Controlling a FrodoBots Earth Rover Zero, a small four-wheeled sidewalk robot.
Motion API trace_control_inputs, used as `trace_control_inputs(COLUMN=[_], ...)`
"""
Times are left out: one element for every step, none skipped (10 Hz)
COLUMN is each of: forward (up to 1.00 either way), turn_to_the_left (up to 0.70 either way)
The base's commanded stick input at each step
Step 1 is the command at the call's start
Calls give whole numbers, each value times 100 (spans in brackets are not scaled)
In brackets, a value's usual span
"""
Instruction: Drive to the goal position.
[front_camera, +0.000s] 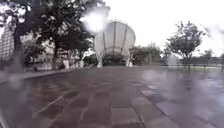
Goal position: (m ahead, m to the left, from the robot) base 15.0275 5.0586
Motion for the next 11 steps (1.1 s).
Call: trace_control_inputs(forward=[87,87,87,87,87,87,87,87,87,87,87], turn_to_the_left=[0,14,33,35,0,0,0,0,0,0,0])
